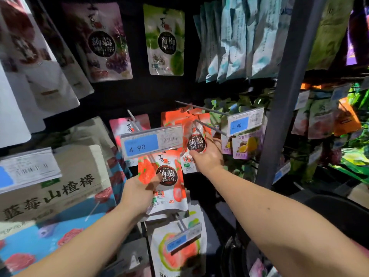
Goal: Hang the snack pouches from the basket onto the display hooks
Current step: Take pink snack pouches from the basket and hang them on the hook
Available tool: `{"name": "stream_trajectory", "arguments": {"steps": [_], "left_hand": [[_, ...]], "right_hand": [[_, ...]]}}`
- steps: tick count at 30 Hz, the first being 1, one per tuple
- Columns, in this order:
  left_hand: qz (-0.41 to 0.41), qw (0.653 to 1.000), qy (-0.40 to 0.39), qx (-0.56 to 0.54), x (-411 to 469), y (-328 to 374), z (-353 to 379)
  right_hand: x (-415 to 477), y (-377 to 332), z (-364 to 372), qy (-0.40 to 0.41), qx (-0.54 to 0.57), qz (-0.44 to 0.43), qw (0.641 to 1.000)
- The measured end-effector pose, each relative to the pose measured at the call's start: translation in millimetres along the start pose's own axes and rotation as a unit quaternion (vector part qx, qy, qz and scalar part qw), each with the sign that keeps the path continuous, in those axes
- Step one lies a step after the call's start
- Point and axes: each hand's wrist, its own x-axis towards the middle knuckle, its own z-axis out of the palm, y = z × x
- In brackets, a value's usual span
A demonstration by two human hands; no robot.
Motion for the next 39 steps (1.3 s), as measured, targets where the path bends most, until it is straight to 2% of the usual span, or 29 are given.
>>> {"name": "stream_trajectory", "arguments": {"steps": [7,11,15,17,22,25,29,39], "left_hand": [[0.005,1.000,0.013,-0.009,-4,-3,-4],[-0.009,0.998,0.003,-0.055,-11,-3,-7],[-0.018,0.998,0.009,-0.065,-25,2,-9],[-0.022,0.998,0.010,-0.063,-36,7,-8],[-0.051,0.994,-0.004,-0.094,-61,16,1],[-0.039,0.993,-0.024,-0.111,-75,23,13],[-0.030,0.989,-0.066,-0.127,-96,40,26],[-0.037,0.986,-0.104,-0.124,-100,41,44]], "right_hand": [[1,-12,-2,-0.004,-0.051,0.007,0.999],[-27,-16,-19,-0.015,-0.082,0.005,0.997],[-74,-20,-38,-0.019,-0.043,-0.004,0.999],[-97,-21,-52,-0.056,-0.006,-0.017,0.998],[-156,-38,-90,-0.228,0.088,0.011,0.970],[-173,-38,-108,-0.270,0.108,0.015,0.957],[-188,-32,-129,-0.244,0.072,0.003,0.967],[-203,17,-157,-0.075,0.108,-0.062,0.989]]}}
